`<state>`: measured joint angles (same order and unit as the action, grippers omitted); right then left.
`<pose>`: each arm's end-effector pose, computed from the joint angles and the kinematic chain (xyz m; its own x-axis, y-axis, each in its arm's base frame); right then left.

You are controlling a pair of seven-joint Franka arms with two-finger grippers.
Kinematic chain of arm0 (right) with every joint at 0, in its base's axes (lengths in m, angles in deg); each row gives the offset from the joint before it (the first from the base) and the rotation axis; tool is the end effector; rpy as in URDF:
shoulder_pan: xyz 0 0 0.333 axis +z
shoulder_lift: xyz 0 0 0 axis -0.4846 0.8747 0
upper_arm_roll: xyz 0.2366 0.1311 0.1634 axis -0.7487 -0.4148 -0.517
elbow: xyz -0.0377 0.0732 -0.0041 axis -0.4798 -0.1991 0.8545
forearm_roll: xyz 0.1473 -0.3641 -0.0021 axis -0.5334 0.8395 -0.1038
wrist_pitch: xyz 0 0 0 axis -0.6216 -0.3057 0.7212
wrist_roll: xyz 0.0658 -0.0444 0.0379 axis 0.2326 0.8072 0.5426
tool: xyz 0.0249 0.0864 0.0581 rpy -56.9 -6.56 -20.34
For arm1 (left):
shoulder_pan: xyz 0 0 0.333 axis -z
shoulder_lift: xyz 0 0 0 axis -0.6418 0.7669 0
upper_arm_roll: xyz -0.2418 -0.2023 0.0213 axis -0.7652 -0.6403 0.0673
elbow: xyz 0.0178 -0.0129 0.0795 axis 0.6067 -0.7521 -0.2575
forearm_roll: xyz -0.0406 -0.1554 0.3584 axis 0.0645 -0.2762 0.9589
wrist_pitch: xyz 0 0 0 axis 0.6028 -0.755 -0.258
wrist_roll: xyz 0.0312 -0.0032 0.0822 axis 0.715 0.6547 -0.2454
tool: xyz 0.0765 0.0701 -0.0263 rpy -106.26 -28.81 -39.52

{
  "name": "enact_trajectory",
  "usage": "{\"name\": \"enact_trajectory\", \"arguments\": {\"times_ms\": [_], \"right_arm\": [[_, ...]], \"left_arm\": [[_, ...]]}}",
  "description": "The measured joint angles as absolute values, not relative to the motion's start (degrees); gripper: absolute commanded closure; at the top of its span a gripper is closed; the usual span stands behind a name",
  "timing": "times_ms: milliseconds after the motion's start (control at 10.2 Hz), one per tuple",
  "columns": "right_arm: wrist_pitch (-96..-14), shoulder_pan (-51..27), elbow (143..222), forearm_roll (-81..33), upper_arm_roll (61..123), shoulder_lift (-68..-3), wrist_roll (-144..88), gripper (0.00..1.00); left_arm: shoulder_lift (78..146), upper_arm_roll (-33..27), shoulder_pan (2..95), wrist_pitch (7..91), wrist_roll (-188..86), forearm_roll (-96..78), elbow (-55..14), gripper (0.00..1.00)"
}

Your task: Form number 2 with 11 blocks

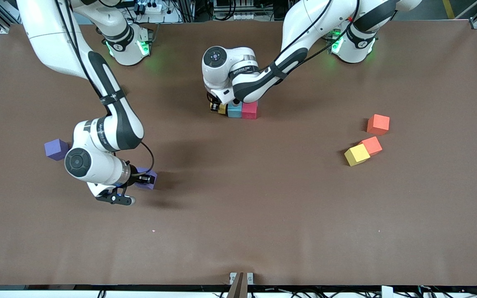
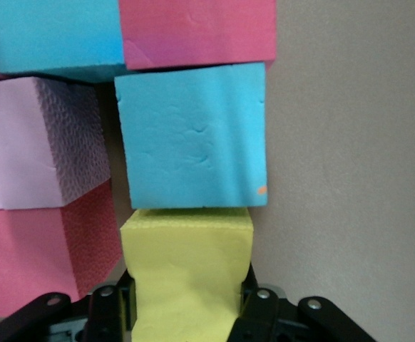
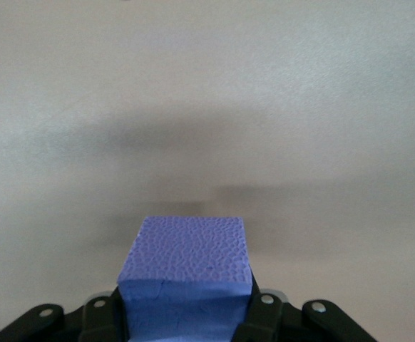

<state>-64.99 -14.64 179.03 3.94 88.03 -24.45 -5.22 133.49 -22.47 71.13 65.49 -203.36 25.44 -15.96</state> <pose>0.6566 0.1589 0.2538 0.9800 -0.1680 -0.1068 -0.1765 -0.9814 -0.0755 0.3069 -0.6114 0.2044 0.1264 0.9861 -0.1075 0.9847 -0.1378 -0.1069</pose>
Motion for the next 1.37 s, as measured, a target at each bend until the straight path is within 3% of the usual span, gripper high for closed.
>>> {"name": "enact_trajectory", "arguments": {"times_ms": [1078, 1176, 1274, 1372], "right_arm": [[-65.0, -12.7, 177.5, 3.9, 88.0, -24.4, -2.4, 0.73], [-65.0, -12.7, 177.5, 3.9, 88.0, -24.4, -2.4, 0.72], [-65.0, -12.7, 177.5, 3.9, 88.0, -24.4, -2.3, 0.72], [-65.0, -12.7, 177.5, 3.9, 88.0, -24.4, -2.3, 0.72]], "left_arm": [[133.5, -23.0, 69.7, 66.0, -203.3, 25.9, -17.1, 0.55], [133.4, -23.1, 69.6, 66.0, -203.3, 26.0, -17.2, 0.42], [133.3, -23.1, 69.4, 66.0, -203.3, 26.0, -17.3, 0.13], [133.3, -23.1, 69.3, 66.0, -203.3, 26.0, -17.5, 0.0]]}}
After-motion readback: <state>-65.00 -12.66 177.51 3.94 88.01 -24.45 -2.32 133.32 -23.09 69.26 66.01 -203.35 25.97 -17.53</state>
